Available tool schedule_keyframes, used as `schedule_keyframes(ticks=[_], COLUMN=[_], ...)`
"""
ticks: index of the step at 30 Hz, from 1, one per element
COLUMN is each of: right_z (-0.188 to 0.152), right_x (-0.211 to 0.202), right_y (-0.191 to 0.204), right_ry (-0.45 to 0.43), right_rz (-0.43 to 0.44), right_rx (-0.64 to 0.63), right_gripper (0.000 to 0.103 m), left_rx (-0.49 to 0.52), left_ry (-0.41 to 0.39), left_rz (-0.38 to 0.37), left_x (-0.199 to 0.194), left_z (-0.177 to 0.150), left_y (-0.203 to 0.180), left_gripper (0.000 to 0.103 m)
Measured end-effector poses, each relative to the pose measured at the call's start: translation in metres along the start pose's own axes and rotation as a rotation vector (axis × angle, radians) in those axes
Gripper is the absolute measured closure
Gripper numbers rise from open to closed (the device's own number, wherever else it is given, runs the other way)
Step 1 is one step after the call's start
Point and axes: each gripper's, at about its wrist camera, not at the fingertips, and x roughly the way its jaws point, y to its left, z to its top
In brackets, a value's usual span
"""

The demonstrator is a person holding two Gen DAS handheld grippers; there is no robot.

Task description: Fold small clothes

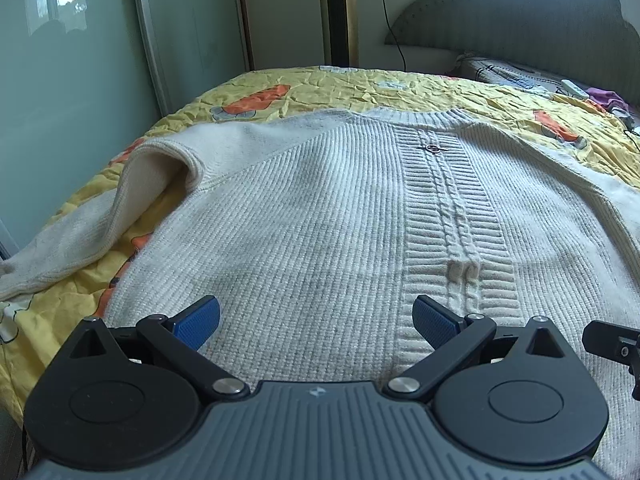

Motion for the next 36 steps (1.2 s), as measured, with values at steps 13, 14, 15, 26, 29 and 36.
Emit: schedule_keyframes(ticks=[13, 14, 15, 26, 29, 36], right_z=[-0.001, -0.001, -0.001, -0.003, -0.002, -0.003], right_x=[-0.003, -0.004, -0.004, -0.006, -0.005, -0.006], right_y=[0.003, 0.003, 0.004, 0.004, 0.002, 0.003], right_ry=[-0.033, -0.038, -0.042, -0.054, -0.043, -0.035], right_rz=[0.008, 0.009, 0.009, 0.047, 0.066, 0.082], right_rx=[-0.014, -0.018, -0.022, -0.04, -0.018, -0.014], right_gripper=[0.0, 0.0, 0.0, 0.0, 0.0, 0.0], left_rx=[-0.009, -0.003, 0.003, 0.017, 0.019, 0.014], left_ry=[0.011, 0.006, 0.002, 0.0, 0.001, 0.007], left_rz=[0.031, 0.037, 0.042, 0.037, 0.037, 0.032], left_x=[0.001, 0.001, 0.0, 0.0, 0.0, 0.001], left_z=[0.001, 0.001, 0.0, 0.0, -0.001, -0.001], left_y=[-0.001, -0.002, -0.003, -0.007, -0.007, -0.007], left_gripper=[0.0, 0.0, 0.0, 0.0, 0.0, 0.0])
